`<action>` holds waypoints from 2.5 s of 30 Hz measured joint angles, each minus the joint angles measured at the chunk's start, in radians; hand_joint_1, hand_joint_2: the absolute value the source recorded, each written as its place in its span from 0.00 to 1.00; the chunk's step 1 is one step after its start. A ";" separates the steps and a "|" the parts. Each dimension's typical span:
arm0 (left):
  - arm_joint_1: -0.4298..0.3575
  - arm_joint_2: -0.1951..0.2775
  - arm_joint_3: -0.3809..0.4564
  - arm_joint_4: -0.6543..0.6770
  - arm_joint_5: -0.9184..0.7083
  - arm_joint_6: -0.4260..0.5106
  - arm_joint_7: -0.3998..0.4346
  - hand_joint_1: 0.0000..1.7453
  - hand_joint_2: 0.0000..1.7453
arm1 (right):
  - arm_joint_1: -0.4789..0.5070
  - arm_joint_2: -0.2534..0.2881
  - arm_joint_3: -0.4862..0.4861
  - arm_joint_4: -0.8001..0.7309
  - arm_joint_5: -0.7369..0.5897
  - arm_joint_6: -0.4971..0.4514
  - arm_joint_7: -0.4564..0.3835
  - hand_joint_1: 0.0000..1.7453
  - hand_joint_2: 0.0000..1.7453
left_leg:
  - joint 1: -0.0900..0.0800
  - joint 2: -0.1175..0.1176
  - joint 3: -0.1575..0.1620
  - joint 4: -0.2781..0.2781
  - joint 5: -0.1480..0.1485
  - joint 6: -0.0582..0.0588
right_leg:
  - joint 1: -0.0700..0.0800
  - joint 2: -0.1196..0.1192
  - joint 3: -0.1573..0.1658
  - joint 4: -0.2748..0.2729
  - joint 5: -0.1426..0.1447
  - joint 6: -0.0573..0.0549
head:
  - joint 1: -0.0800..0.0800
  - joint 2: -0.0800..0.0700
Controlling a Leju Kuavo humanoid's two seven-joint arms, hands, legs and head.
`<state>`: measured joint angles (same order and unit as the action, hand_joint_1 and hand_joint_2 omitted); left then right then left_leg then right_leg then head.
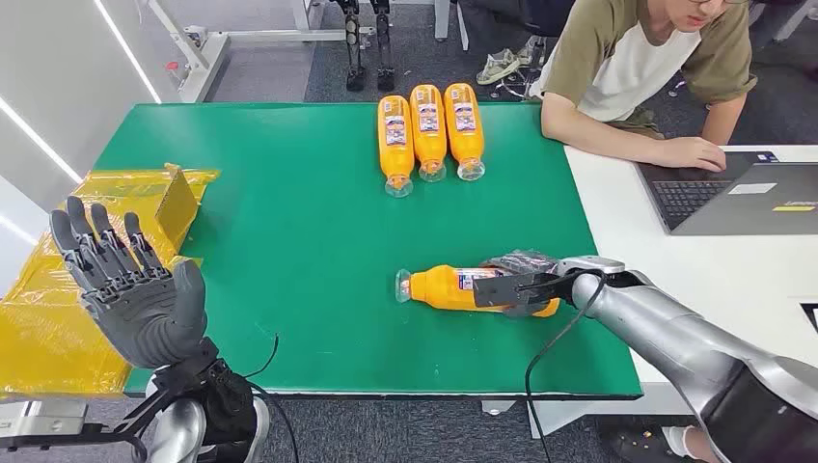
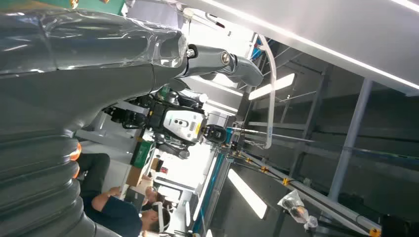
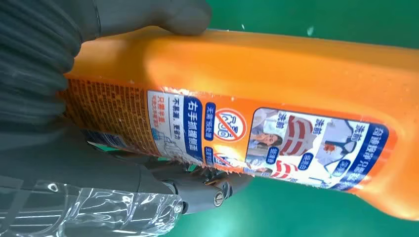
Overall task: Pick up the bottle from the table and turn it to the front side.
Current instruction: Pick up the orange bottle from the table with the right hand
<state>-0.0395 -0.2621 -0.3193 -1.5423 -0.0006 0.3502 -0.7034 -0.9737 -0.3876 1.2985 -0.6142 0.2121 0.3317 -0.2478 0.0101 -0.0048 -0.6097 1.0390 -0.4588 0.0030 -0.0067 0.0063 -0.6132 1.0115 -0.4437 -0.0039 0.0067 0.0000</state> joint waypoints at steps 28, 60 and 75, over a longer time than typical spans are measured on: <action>-0.166 -0.024 -0.011 0.373 0.041 -0.269 0.002 0.00 1.00 | 0.346 0.204 -0.421 -0.250 0.032 -0.940 -0.326 1.00 1.00 | 0.000 0.001 -0.002 0.000 0.000 0.000 | 0.000 0.001 -0.002 0.000 0.000 0.001 | 0.000 0.000; -0.241 -0.048 -0.059 0.650 -0.033 -0.338 0.001 0.00 1.00 | 0.372 0.389 -0.396 -0.155 0.231 -0.506 -0.200 1.00 1.00 | 0.000 0.001 -0.004 0.000 0.000 0.000 | 0.000 0.002 -0.004 0.000 0.000 0.001 | 0.000 0.000; -0.242 -0.048 -0.055 0.661 -0.097 -0.341 0.007 0.00 1.00 | 0.382 0.399 -0.412 -0.152 0.240 -0.585 -0.258 1.00 1.00 | 0.000 0.001 -0.004 0.000 0.000 0.000 | 0.000 0.002 -0.004 0.000 0.000 0.001 | 0.000 0.000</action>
<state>-0.2813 -0.3102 -0.3738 -0.8808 -0.0978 0.0095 -0.6961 -0.5918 0.0113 0.8868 -0.7665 0.4518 -0.2530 -0.5062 0.0102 -0.0036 -0.6134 1.0392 -0.4591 0.0029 -0.0066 0.0087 -0.6171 1.0116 -0.4437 -0.0026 0.0067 0.0000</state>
